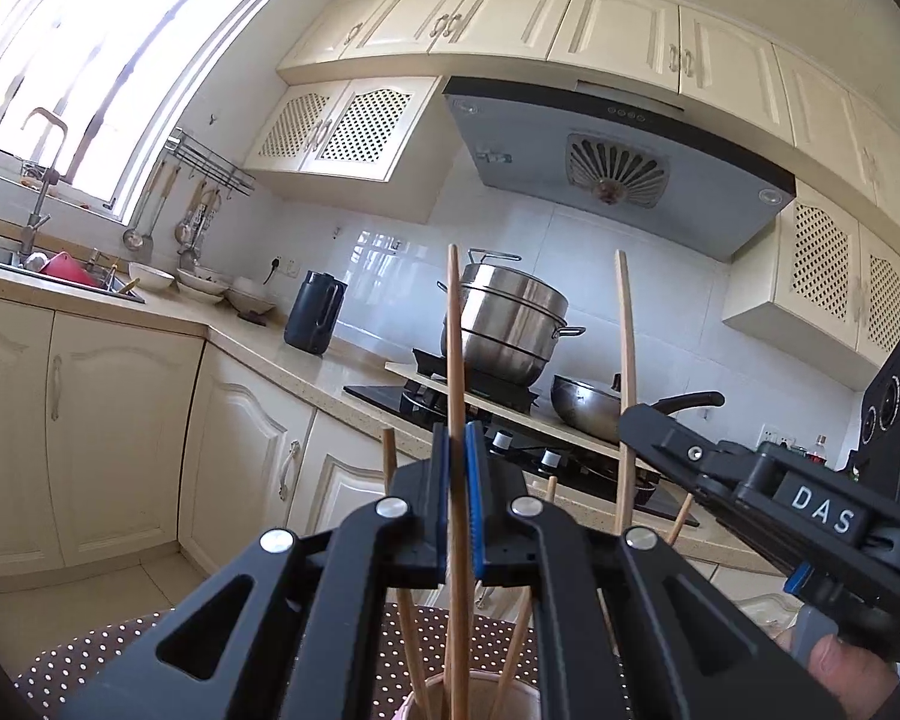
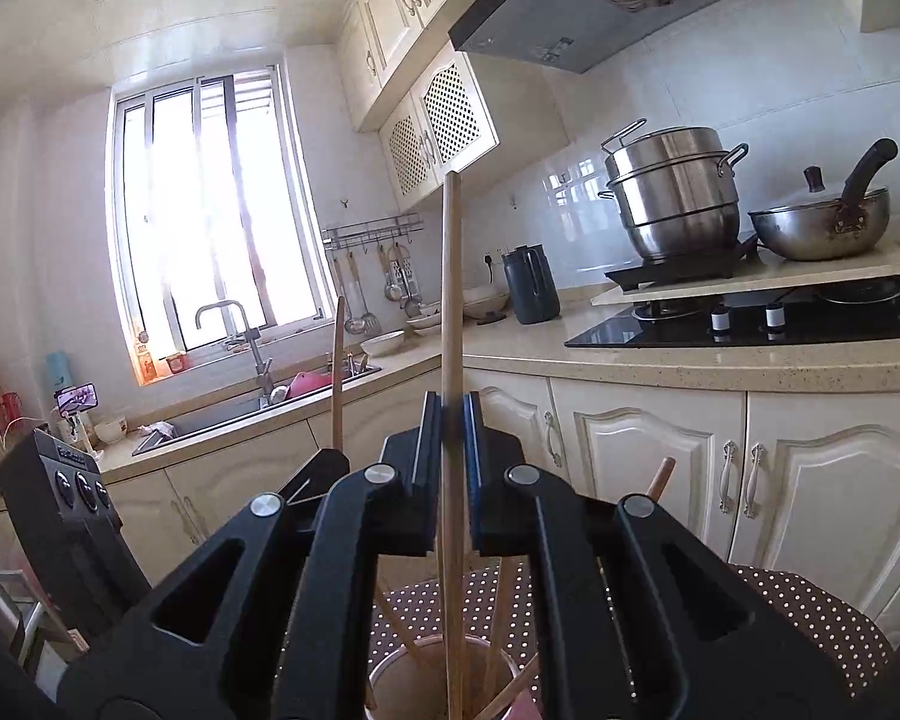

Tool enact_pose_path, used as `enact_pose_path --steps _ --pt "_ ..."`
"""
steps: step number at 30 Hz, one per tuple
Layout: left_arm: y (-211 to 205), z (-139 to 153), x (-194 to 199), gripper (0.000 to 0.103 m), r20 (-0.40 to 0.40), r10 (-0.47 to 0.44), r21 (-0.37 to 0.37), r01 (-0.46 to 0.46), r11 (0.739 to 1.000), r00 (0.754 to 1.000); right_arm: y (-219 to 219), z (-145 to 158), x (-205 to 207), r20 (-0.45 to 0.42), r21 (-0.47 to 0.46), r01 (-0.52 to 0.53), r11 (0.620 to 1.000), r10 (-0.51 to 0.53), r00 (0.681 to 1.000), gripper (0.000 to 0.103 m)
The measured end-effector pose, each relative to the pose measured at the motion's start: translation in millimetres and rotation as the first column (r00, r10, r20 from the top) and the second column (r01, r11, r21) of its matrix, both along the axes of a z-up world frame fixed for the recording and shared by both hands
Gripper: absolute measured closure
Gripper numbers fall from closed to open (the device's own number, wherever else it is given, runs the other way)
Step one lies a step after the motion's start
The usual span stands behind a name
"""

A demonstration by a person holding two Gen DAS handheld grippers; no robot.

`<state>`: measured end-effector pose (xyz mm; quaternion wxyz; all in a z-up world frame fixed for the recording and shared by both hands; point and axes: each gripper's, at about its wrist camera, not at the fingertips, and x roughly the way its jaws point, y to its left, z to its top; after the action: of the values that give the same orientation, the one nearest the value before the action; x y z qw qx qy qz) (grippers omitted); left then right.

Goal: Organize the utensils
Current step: 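Lower both held chopsticks into the pink cup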

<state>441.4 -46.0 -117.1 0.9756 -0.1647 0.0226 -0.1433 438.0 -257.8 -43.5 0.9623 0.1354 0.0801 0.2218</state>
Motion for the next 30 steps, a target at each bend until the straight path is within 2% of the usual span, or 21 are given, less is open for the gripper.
enact_pose_path --steps 5,13,24,30 --pt "-5 -5 0 0.097 -0.008 -0.002 0.025 0.002 1.000 1.000 4 -6 2 0.013 -0.012 -0.004 1.000 0.004 1.000 0.095" --pt "-10 -7 1 0.097 -0.021 -0.005 0.042 0.006 0.999 1.000 6 -19 1 -0.013 -0.019 -0.015 1.000 0.015 1.000 0.095" --pt "-18 -14 -24 0.097 -0.042 -0.012 0.111 0.017 0.994 0.999 0 -33 -19 -0.047 -0.028 -0.024 0.999 0.023 0.999 0.095" --pt "-14 -15 -40 0.097 -0.054 -0.010 0.107 0.016 0.994 0.998 -6 -33 -35 -0.056 -0.036 -0.028 0.999 0.026 0.998 0.095"
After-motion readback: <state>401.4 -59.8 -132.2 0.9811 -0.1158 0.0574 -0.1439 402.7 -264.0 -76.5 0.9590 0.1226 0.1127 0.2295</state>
